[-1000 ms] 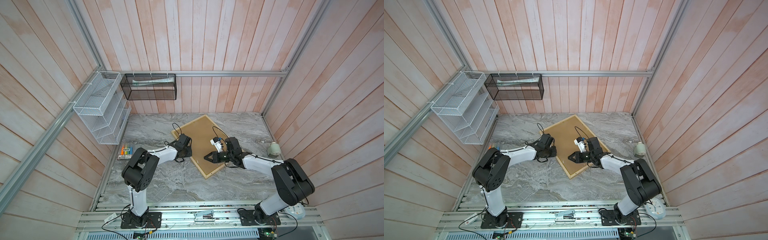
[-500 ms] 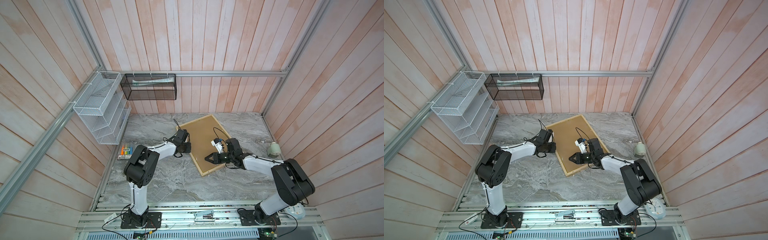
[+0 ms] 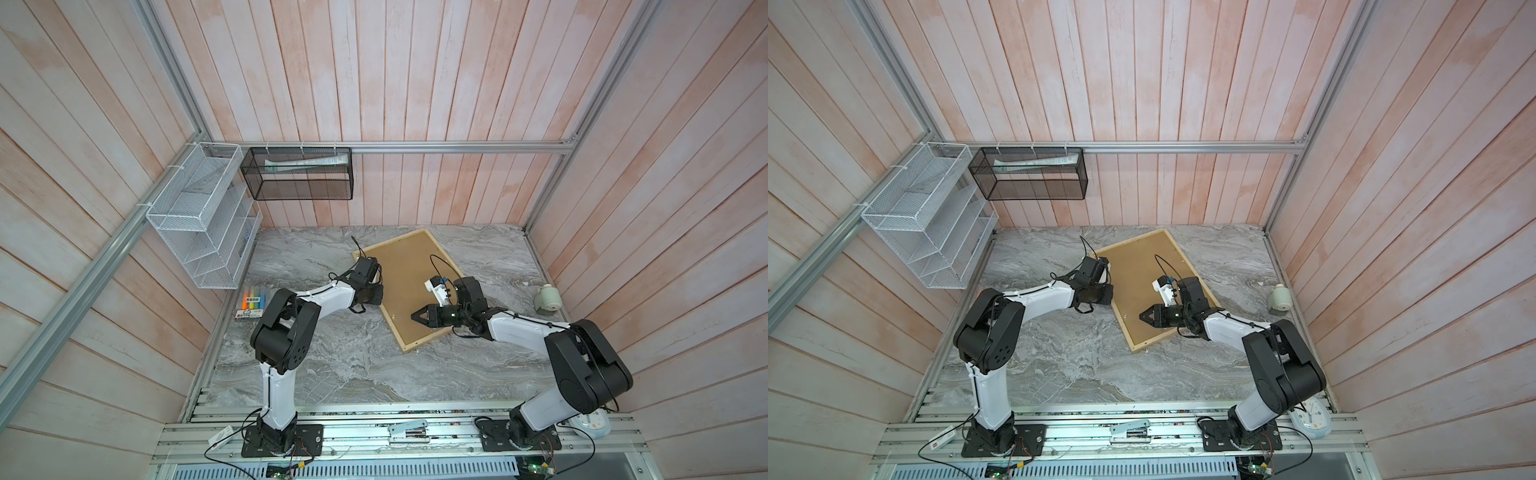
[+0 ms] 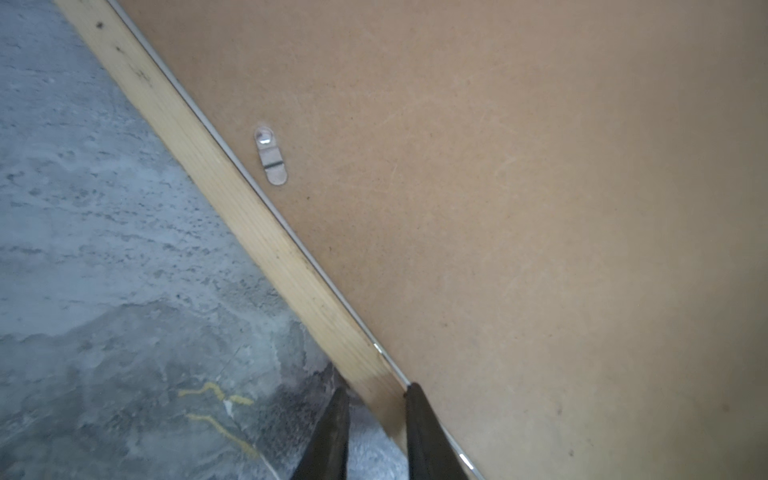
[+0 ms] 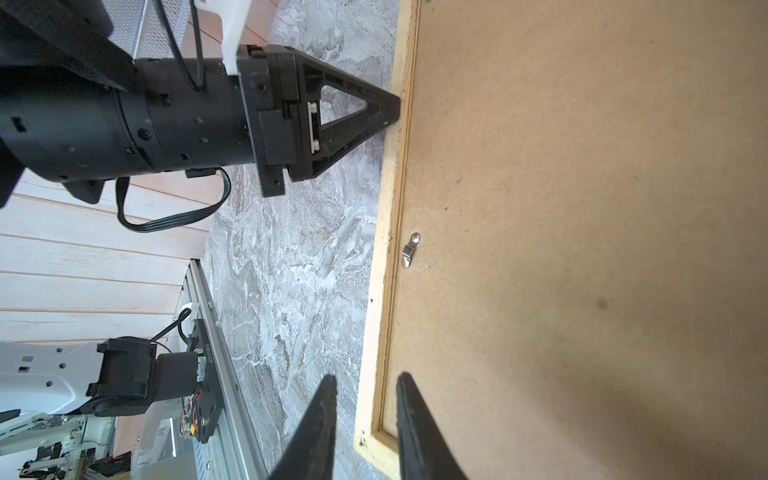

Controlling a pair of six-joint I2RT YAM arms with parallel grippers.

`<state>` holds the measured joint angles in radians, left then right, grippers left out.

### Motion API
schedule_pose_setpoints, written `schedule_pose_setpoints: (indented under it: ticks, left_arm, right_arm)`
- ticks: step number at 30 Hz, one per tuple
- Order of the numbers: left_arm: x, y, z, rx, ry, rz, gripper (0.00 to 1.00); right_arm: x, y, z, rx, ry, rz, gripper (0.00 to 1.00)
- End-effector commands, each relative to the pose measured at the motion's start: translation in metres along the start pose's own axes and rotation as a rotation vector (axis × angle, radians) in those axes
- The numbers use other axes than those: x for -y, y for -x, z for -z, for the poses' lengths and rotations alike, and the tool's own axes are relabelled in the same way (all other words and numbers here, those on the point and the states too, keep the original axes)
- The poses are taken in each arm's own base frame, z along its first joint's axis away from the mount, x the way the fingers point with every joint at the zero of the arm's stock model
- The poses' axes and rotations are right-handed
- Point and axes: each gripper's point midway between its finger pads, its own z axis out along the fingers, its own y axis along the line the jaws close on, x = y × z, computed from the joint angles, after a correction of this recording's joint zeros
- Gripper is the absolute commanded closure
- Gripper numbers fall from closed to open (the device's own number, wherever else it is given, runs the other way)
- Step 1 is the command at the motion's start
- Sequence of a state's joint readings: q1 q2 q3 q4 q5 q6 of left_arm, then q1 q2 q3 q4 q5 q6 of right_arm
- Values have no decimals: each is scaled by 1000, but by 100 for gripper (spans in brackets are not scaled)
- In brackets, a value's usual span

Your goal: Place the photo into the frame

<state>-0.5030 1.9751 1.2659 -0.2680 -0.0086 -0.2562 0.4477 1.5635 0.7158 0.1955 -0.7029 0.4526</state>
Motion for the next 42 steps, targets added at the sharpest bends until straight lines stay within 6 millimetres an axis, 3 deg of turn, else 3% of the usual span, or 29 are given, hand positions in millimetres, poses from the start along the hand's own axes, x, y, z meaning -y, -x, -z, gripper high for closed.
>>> schedule_pose_setpoints:
  ticks: [1, 11, 18, 42]
  left_arm:
    - [-35, -67, -12, -228, 130, 3, 70]
    - [0, -26, 21, -83, 59, 83, 57]
    - [23, -13, 33, -20, 4, 127, 53]
    - [35, -34, 1, -109, -3, 118, 59]
  right_arm:
    - [-2, 6, 5, 33, -4, 10, 73]
    - [0, 5, 6, 34, -6, 6, 73]
    - [0, 3, 6, 33, -5, 8, 73]
    - [3, 4, 9, 34, -2, 5, 73]
